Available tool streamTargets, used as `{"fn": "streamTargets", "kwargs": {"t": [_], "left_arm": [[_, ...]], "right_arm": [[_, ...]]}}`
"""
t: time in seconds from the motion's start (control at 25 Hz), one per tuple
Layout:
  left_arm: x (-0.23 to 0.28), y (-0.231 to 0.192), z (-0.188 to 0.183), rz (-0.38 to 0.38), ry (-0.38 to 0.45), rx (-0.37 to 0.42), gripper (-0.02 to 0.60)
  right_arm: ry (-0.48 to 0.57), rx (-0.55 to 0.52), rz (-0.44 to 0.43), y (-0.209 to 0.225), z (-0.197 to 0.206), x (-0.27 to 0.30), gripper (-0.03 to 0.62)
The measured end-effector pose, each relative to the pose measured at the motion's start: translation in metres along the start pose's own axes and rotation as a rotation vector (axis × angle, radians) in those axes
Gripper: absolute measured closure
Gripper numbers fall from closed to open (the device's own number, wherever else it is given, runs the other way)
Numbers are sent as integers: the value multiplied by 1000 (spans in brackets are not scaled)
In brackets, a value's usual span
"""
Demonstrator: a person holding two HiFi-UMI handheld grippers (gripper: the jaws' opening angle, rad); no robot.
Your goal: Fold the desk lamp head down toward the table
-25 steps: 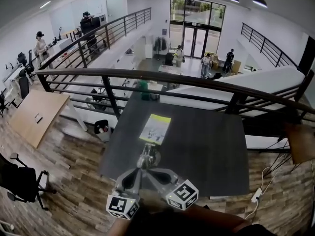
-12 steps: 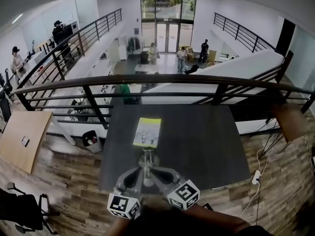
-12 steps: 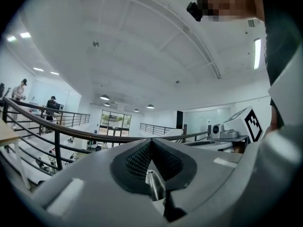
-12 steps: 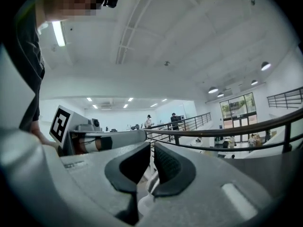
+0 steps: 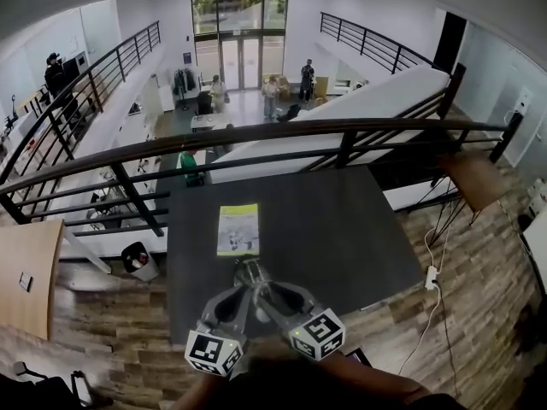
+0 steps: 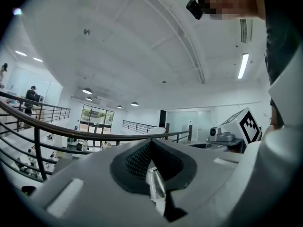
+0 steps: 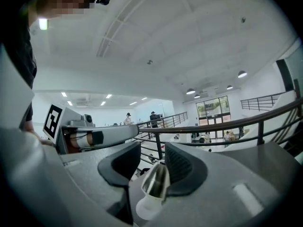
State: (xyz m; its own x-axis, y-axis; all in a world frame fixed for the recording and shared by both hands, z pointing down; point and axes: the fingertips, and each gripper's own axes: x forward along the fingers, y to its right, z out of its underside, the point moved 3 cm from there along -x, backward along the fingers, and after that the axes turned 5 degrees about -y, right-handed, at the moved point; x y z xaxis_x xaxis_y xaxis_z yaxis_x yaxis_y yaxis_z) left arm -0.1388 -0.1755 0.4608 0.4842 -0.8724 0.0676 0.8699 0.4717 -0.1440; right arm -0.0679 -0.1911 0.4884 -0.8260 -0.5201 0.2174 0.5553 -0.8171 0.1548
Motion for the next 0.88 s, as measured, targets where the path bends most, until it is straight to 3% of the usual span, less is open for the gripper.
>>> {"fn": "streamTargets", "kwargs": {"t": [0.32, 0.88], "left_arm": [[-10, -16, 8, 65, -29, -13, 580], [-11, -23, 14, 100, -55, -29, 580]], "right_arm": [[-69, 31, 111, -1, 17, 18, 381], [-159, 55, 179, 12, 36, 33, 379]]}}
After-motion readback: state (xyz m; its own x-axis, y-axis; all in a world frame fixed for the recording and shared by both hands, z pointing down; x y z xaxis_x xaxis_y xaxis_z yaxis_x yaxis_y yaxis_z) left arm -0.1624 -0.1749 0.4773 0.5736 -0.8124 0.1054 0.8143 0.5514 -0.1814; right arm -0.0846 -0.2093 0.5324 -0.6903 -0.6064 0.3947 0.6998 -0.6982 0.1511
